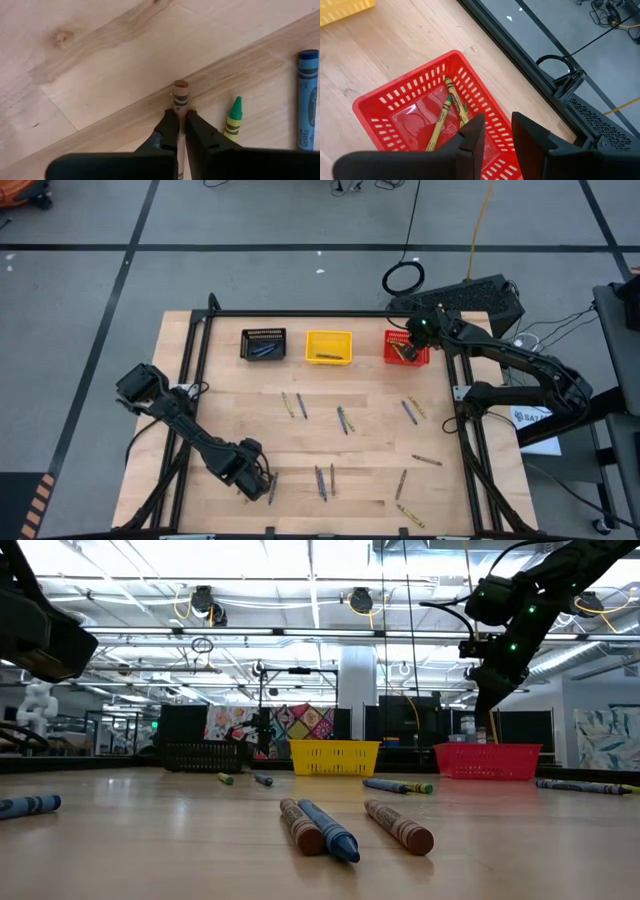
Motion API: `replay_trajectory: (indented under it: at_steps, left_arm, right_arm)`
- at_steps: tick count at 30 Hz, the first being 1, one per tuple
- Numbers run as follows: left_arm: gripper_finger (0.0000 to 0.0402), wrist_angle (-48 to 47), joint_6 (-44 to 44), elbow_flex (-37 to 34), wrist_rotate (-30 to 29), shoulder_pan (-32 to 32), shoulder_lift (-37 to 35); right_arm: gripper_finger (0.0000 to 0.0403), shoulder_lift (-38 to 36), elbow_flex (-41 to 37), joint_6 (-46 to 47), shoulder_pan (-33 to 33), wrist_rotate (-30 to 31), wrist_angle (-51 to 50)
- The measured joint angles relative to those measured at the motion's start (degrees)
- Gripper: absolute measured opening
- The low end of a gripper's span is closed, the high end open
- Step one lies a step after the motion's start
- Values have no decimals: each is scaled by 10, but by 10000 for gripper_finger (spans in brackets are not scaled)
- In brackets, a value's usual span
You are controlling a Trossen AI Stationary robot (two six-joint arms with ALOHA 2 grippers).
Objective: Sort crayons
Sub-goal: Put the brown crayon into the yellow bin
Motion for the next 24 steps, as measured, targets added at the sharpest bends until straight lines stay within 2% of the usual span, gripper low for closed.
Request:
replay_trajectory:
  at_steps: [9, 15, 19, 24]
  left_arm:
    - [4, -8, 44, 7, -17, 0, 1]
    - [1, -68, 83, 49, -32, 2, 6]
    - [1, -84, 104, 60, -58, 13, 5]
    - [0, -82, 148, 69, -61, 32, 3]
  right_arm:
    - [84, 0, 0, 0, 0, 0, 0]
    - [84, 0, 0, 0, 0, 0, 3]
    - [84, 0, 0, 0, 0, 0, 5]
    - [84, 0, 0, 0, 0, 0, 5]
